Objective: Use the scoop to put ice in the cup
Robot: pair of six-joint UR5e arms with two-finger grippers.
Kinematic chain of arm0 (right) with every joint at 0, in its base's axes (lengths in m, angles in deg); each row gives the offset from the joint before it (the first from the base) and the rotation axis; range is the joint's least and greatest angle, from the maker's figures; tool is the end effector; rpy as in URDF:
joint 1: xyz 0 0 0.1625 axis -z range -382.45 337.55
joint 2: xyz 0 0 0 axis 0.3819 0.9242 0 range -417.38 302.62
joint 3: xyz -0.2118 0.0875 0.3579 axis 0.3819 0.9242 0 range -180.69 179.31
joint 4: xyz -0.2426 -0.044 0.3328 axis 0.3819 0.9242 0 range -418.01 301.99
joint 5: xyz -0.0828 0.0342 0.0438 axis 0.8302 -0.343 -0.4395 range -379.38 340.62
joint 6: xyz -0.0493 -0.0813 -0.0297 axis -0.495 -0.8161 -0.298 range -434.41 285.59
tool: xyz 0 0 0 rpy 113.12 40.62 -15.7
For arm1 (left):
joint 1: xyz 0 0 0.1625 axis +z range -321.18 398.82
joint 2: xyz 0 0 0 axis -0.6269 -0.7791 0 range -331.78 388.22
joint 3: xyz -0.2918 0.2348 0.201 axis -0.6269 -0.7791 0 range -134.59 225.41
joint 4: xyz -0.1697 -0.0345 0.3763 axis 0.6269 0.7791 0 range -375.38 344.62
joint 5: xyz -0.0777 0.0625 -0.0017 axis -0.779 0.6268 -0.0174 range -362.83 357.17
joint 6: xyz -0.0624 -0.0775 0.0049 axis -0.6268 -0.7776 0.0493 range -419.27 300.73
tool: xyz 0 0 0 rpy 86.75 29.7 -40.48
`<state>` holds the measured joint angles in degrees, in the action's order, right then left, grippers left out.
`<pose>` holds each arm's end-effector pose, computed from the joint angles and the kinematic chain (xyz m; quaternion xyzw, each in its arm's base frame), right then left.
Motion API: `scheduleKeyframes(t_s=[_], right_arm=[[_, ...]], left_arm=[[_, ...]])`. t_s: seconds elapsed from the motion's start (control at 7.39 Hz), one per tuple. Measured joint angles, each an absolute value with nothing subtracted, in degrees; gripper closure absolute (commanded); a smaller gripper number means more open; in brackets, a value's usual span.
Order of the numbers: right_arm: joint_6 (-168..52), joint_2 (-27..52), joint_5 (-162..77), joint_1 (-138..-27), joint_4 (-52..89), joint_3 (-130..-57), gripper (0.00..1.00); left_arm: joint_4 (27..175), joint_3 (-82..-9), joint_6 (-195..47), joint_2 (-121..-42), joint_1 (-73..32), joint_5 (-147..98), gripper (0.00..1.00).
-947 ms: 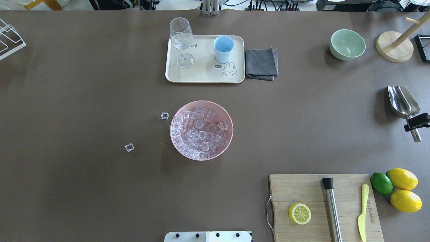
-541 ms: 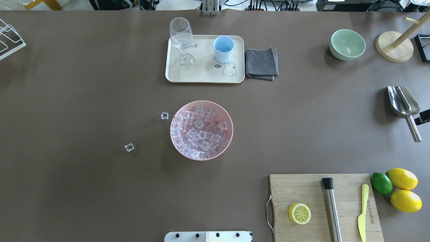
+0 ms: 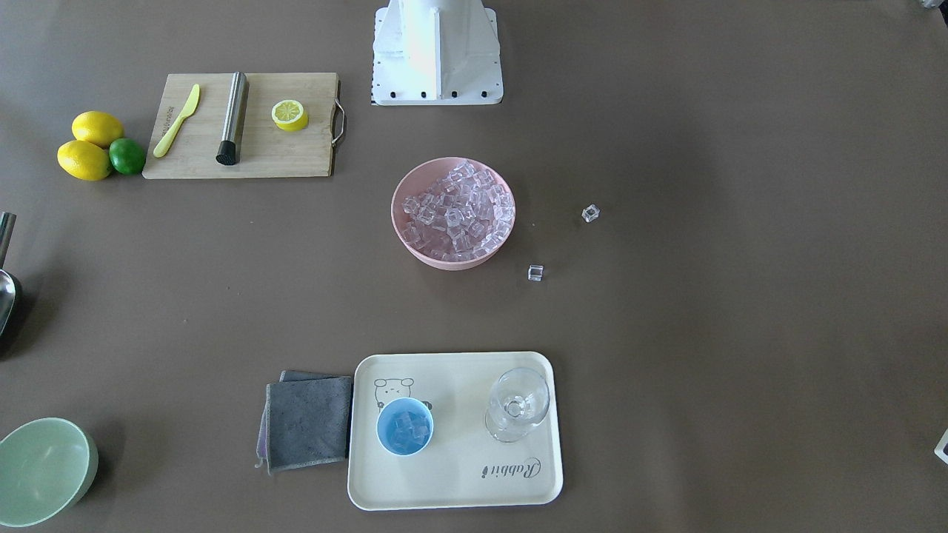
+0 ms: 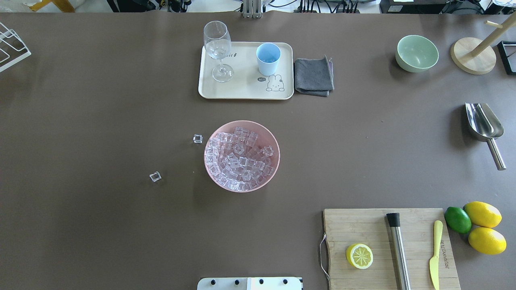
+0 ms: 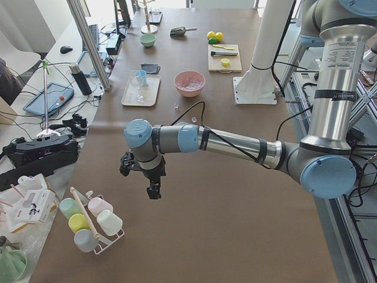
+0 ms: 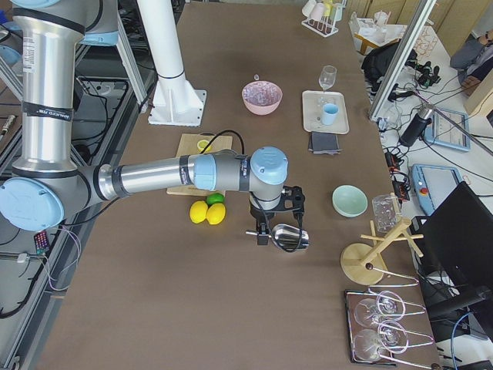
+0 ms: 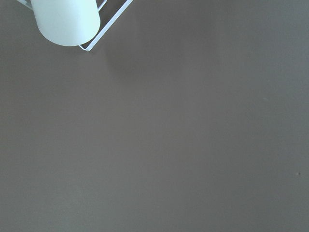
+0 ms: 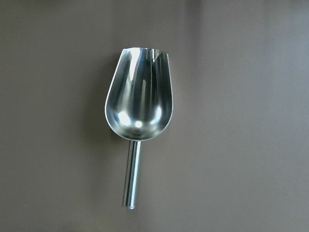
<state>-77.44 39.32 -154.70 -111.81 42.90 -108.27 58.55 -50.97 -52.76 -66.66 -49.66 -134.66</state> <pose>0.0576 -0.4359 0.5806 0.0079 -0.3852 -0.0295 0.9223 -0.0532 -0.5155 0.5918 -0.0237 0.3581 0.0503 0.9320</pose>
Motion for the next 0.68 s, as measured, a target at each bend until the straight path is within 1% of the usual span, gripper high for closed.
scheduleKeyframes(t_s=[0.27, 0.68], right_arm=[[-82.8, 40.7, -154.1, -116.6, 45.2, -108.6, 0.0], [-87.1, 42.3, -151.2, -119.0, 45.4, -108.6, 0.0]], left_arm=[[58.5, -50.9, -52.8, -66.6, -49.7, -134.7, 0.01], [58.5, -51.0, -52.8, -66.5, -49.7, -134.7, 0.01]])
